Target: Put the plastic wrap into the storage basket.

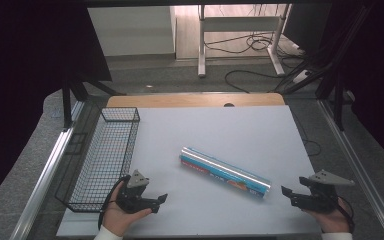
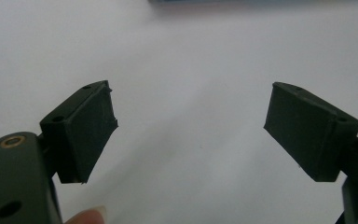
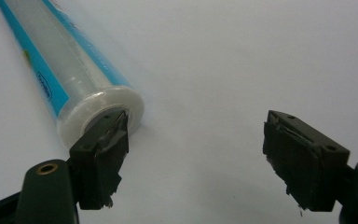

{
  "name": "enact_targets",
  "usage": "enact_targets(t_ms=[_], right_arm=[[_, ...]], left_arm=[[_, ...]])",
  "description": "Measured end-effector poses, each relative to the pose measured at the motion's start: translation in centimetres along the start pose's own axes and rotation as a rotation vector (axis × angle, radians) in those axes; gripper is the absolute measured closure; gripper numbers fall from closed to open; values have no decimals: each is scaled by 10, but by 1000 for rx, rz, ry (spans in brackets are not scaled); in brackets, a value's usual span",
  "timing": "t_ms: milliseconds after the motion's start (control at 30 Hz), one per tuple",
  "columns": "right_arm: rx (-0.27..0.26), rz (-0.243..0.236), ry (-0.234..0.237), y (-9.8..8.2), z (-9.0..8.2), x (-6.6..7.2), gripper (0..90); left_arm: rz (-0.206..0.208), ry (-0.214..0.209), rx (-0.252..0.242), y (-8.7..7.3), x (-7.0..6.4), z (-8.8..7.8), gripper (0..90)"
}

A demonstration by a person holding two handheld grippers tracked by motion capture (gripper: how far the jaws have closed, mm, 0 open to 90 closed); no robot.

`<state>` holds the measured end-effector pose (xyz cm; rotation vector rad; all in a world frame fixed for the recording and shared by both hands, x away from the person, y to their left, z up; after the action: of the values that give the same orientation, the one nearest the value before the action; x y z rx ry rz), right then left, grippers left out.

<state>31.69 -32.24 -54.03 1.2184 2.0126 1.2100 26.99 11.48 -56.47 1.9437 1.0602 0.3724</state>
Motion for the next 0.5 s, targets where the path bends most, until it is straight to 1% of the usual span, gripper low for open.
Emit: enact_targets(t_ms=[200, 367, 467, 500], right_arm=[[13, 9, 6, 1, -1, 1, 239], [22, 4, 4, 5, 0, 1, 239], [28, 7, 2, 5, -1, 2, 239], [37, 4, 2, 7, 0, 4, 241]], left_arm=[[0, 0, 6, -2, 1, 1, 157], [1, 2, 10, -2, 0, 2, 156], [7, -2, 12, -3, -1, 1, 155], [5, -8, 8, -2, -2, 1, 155]])
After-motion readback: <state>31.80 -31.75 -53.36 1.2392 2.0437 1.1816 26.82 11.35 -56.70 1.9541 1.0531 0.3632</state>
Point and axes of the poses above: each handheld gripper's, and its own axes: z roughly forward along the jaws, y roughly out of its top, x roughly to its left, the point moved 9 cm from there along z, roughly forward along the jaws, and after that the axes turned 11 degrees about -x, right-handed, at the moved point
